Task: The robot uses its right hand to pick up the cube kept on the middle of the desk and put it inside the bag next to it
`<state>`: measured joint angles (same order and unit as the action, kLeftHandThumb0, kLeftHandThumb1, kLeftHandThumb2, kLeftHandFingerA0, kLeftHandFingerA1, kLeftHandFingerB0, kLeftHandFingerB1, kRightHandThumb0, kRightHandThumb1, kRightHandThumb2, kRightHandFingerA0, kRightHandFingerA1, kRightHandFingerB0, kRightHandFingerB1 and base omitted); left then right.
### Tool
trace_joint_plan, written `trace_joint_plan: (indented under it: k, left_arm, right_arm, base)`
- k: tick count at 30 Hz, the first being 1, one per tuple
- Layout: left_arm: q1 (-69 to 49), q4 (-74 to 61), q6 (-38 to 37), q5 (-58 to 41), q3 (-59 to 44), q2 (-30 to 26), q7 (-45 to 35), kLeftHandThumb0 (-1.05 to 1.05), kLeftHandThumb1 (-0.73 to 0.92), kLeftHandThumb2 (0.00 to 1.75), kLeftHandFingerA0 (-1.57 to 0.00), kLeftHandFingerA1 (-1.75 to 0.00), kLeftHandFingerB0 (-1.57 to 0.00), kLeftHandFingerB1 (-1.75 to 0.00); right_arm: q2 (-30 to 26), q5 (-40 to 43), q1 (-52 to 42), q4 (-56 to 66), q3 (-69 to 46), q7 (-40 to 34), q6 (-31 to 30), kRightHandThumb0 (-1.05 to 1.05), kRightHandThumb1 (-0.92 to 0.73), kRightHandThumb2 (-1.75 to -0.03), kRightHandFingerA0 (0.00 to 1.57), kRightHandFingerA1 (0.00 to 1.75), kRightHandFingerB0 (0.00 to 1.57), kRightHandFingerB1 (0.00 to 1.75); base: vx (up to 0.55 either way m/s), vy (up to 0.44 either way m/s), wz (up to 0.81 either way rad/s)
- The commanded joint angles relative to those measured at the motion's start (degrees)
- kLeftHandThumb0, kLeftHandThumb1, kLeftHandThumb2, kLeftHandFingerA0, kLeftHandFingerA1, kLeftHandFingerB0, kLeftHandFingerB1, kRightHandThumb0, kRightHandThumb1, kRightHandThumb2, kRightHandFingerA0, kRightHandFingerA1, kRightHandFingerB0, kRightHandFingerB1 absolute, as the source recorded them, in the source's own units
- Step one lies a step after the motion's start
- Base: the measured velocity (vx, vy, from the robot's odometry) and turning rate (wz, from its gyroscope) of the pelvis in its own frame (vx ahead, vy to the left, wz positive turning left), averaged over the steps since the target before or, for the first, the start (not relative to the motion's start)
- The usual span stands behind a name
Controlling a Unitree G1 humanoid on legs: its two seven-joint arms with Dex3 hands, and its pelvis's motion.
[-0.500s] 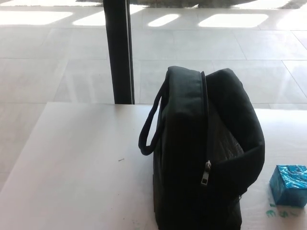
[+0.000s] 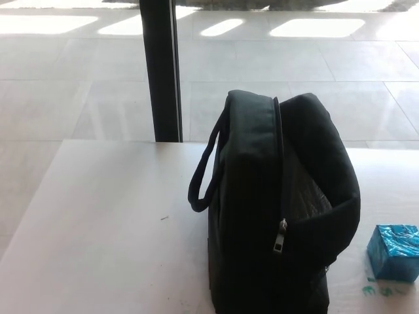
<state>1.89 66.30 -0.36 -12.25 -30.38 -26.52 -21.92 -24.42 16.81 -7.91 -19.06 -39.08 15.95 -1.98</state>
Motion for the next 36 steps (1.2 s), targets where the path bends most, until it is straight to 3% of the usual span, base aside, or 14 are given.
trace_joint_plan:
  k: [1,4,5,14,15,18,19,25,26,28,29,33,34,36]
  left_arm:
    - [0.12,0.94,-1.46,-2.39,-0.89,-1.46,-2.31,-1.05,0.52,0.89,-0.31,-1.57,-0.15,-1.5]
    - [-0.55,0.75,-1.29,-2.72,-1.07,-0.96,-2.44,-1.05,0.36,1.23,-0.49,-1.42,-0.27,-1.26]
    - [-0.44,0.87,-1.2,-2.69,-1.04,-1.0,-2.35,-1.05,0.51,0.9,-0.34,-1.6,-0.18,-1.52]
    - [-0.21,0.83,-0.94,-2.9,-1.29,-1.25,-2.83,-1.05,0.52,0.89,-0.31,-1.59,-0.13,-1.5]
    - [-0.33,0.56,-0.65,-3.22,-1.47,-1.24,-3.11,-1.05,0.52,0.89,-0.32,-1.58,-0.16,-1.5]
    - [-0.25,0.92,-1.03,-3.0,-1.08,-1.42,-3.14,-1.05,0.51,0.9,-0.34,-1.6,-0.18,-1.52]
    - [-0.23,1.08,-1.05,-3.15,-1.18,-1.46,-3.17,-1.05,0.5,0.9,-0.36,-1.62,-0.2,-1.54]
    - [-0.17,1.52,-1.86,-2.73,-0.39,-1.57,-2.39,-1.05,0.36,1.24,-0.5,-1.4,-0.3,-1.26]
    - [-0.19,1.43,-1.84,-2.85,-0.38,-1.56,-2.47,-1.05,0.51,0.9,-0.36,-1.58,-0.21,-1.51]
    - [-0.03,1.29,-1.33,-3.55,-0.74,-1.53,-2.88,-1.05,0.36,1.23,-0.49,-1.41,-0.27,-1.26]
    - [0.17,1.65,-1.42,-3.59,-0.76,-1.49,-2.67,-1.05,0.5,0.89,-0.35,-1.59,-0.2,-1.51]
    - [0.23,1.83,-1.89,-3.65,-0.58,-1.55,-3.13,-1.05,0.5,0.89,-0.34,-1.6,-0.2,-1.53]
    - [0.18,1.61,-1.94,-3.61,-0.47,-1.5,-3.16,-1.05,0.51,0.89,-0.32,-1.59,-0.19,-1.51]
    - [0.16,1.71,-1.99,-3.45,-0.28,-1.59,-3.15,-1.05,0.52,0.89,-0.33,-1.58,-0.18,-1.5]
  right_arm:
    - [-3.51,8.76,7.99,12.91,-0.56,-1.03,-10.29,-0.7,-0.61,-0.9,0.17,0.52,0.1,0.4]
    - [-3.55,6.26,9.52,19.67,3.17,-1.07,-11.22,-0.67,-0.62,-0.91,0.15,0.51,0.07,0.4]
    - [-3.52,5.53,9.86,21.43,4.09,-1.44,-11.77,-0.68,-0.61,-0.92,0.18,0.52,0.08,0.4]
    - [-2.92,1.08,14.97,29.81,14.74,-2.17,-17.13,-0.72,-0.7,-0.61,0.21,0.42,0.14,0.25]
    - [-3.91,-0.8,15.19,28.62,18.43,0.58,-16.25,-0.36,-0.48,-1.04,0.03,0.51,0.0,0.49]
    - [-5.89,-1.78,15.56,27.1,22.68,2.7,-16.44,-0.35,-0.51,-1.05,0.04,0.52,0.0,0.49]
    - [-9.09,-4.71,15.1,27.27,26.59,5.45,-16.66,-0.7,-0.7,-0.62,0.23,0.44,0.14,0.24]
    - [-10.52,-7.02,14.32,24.45,32.32,6.21,-12.03,-0.75,-0.63,-0.99,0.23,0.56,0.04,0.4]
    - [-10.32,-7.21,14.5,23.93,32.56,6.07,-11.77,-0.72,-0.64,-0.99,0.23,0.56,0.06,0.4]
    - [-9.9,-8.18,15.59,22.48,33.36,5.47,-11.74,-0.79,-0.67,-1.02,0.23,0.57,0.07,0.39]
    - [-10.11,-8.97,16.52,21.58,33.88,5.28,-12.1,-0.74,-0.85,-0.67,0.25,0.49,0.13,0.28]
    - [-10.78,-10.46,19.19,18.42,35.17,5.86,-12.7,-0.74,-0.85,-0.67,0.23,0.51,0.12,0.25]
    - [-11.86,-12.89,20.35,17.23,36.48,5.55,-12.58,-0.78,-0.68,-1.05,0.22,0.57,0.06,0.36]
    - [-13.49,-16.02,21.67,16.43,38.09,4.92,-12.5,-0.79,-0.7,-1.05,0.23,0.56,0.07,0.37]
  base:
    - [0.0,0.0,0.0]
    - [0.0,0.0,0.0]
    - [0.0,0.0,0.0]
    - [0.0,0.0,0.0]
    - [0.0,0.0,0.0]
    - [0.0,0.0,0.0]
    - [0.0,0.0,0.0]
    - [0.0,0.0,0.0]
    - [0.0,0.0,0.0]
    - [0.0,0.0,0.0]
    - [0.0,0.0,0.0]
    - [0.0,0.0,0.0]
    - [0.0,0.0,0.0]
    - [0.0,0.0,0.0]
